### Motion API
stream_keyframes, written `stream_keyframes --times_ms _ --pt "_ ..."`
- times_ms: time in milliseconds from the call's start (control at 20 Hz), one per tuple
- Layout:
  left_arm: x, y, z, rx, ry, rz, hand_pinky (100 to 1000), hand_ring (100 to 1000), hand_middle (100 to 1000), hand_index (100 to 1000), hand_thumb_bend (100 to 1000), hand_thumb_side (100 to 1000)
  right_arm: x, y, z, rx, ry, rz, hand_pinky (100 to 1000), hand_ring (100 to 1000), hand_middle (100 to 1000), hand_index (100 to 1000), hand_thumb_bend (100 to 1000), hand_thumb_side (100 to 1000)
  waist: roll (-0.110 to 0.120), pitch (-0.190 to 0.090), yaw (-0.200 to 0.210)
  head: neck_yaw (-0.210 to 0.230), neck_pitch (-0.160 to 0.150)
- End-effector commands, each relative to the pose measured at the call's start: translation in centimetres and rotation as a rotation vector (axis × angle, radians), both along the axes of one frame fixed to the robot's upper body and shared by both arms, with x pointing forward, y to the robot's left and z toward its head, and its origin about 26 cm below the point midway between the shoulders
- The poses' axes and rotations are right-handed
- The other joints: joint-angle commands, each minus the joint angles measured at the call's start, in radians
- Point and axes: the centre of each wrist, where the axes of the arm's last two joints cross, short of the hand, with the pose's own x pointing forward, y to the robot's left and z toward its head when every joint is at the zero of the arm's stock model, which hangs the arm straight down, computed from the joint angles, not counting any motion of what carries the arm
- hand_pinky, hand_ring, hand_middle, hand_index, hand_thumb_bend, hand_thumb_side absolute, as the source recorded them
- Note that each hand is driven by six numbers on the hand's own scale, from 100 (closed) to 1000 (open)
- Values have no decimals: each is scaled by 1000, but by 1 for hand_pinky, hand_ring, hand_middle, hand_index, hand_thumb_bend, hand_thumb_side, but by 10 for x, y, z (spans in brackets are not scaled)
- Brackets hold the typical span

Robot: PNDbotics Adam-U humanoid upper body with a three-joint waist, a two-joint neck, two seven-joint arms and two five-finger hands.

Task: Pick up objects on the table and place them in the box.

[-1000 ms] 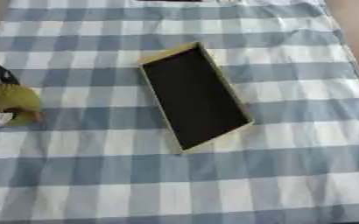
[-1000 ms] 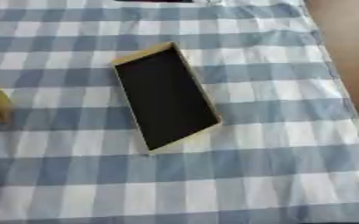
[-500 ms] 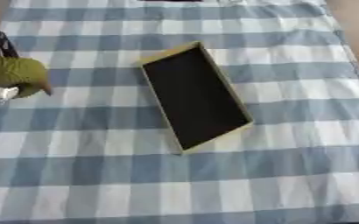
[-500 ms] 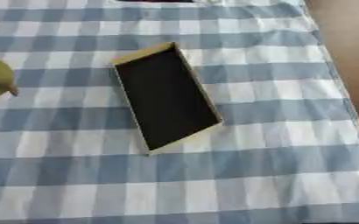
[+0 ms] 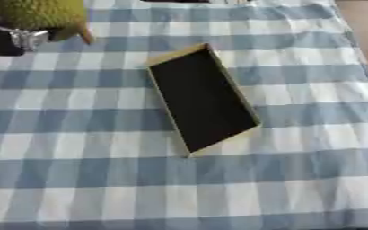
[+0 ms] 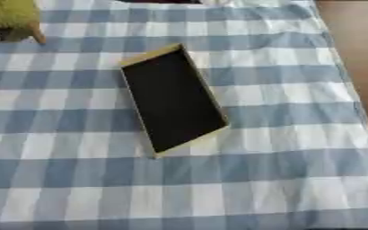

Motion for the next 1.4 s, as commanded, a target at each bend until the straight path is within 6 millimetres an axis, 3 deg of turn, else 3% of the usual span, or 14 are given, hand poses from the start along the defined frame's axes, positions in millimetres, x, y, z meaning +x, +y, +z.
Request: stream_keyframes --times_ms 50,250,600,1100,1400 --pt "5 -27 1 47 20 -89 474 474 492 545 276 100 -3 1 9 -20 -26 13 801 660 633 692 100 592 0 -25 -4 2 6" --pt "23 -69 -11 122 74 -183 472 477 495 548 260 100 -3 2 10 -21 -27 20 801 660 633 692 100 591 -2 -27 -8 2 10" --pt "52 -116 -31 126 117 -220 474 474 491 541 244 100 -2 4 10 -17 -25 33 801 660 632 692 100 593 0 -26 -16 6 12" --pt "80 -150 -68 73 166 -197 473 483 505 557 215 100 -1 6 10 -8 -24 41 801 660 632 691 100 593 0 -21 -31 5 12" --pt "91 -151 -96 108 217 -153 544 534 552 610 293 100 -1 5 9 -3 -23 37 801 660 632 691 100 594 4 -20 -35 -3 9"
